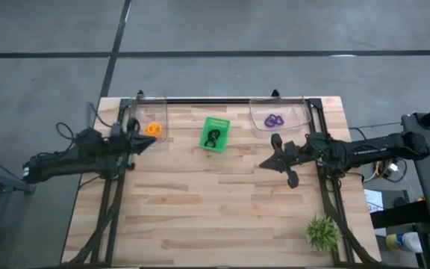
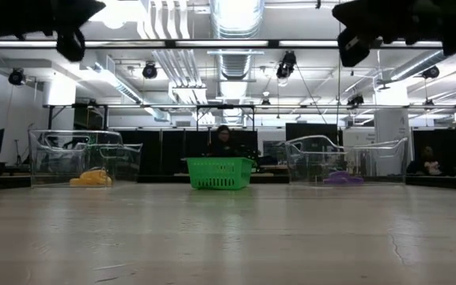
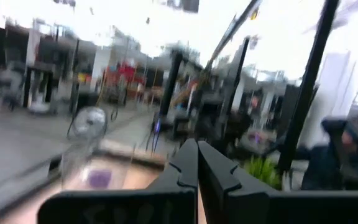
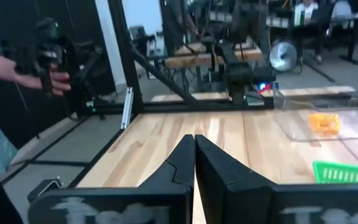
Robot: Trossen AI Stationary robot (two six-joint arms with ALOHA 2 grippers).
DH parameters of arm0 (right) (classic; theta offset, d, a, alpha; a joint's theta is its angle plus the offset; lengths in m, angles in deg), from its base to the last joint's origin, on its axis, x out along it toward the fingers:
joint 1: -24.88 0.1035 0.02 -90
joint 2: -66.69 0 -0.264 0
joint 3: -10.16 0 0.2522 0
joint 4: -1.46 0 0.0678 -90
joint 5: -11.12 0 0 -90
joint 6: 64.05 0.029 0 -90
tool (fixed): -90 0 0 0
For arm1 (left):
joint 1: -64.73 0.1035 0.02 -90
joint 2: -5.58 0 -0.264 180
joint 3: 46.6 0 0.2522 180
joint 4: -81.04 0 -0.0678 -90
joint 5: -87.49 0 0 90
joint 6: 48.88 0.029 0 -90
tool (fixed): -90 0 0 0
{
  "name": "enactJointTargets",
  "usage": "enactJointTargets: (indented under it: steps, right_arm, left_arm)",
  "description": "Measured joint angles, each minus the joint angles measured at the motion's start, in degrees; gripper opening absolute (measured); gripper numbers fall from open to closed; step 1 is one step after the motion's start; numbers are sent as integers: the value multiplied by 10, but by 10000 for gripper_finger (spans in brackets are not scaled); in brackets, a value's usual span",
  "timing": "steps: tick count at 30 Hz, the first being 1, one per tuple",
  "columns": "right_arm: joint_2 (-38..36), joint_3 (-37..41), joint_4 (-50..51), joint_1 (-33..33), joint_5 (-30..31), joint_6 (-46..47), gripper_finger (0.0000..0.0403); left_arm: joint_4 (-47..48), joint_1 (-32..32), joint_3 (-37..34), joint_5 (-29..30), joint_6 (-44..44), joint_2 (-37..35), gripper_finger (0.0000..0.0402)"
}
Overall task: Sort spring keychains
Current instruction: Return to Home Position
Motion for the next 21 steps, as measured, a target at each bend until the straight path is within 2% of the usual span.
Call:
enactJointTargets:
  steps: [3, 9, 19, 21]
  right_arm:
    - [-1, 48, -69, 0, 0, 6, 9]
    - [-38, 115, -88, 0, -19, 34, 9]
    - [-216, 213, -88, 6, -7, 57, 9]
    - [-251, 214, -60, 6, -2, 58, 9]
  left_arm:
    - [-14, 0, -33, 0, -2, 1, 3]
    - [-76, 0, -82, 8, -4, 0, 3]
    - [-93, 0, -127, 13, -15, -9, 3]
    - [-108, 0, -133, 14, -16, -11, 3]
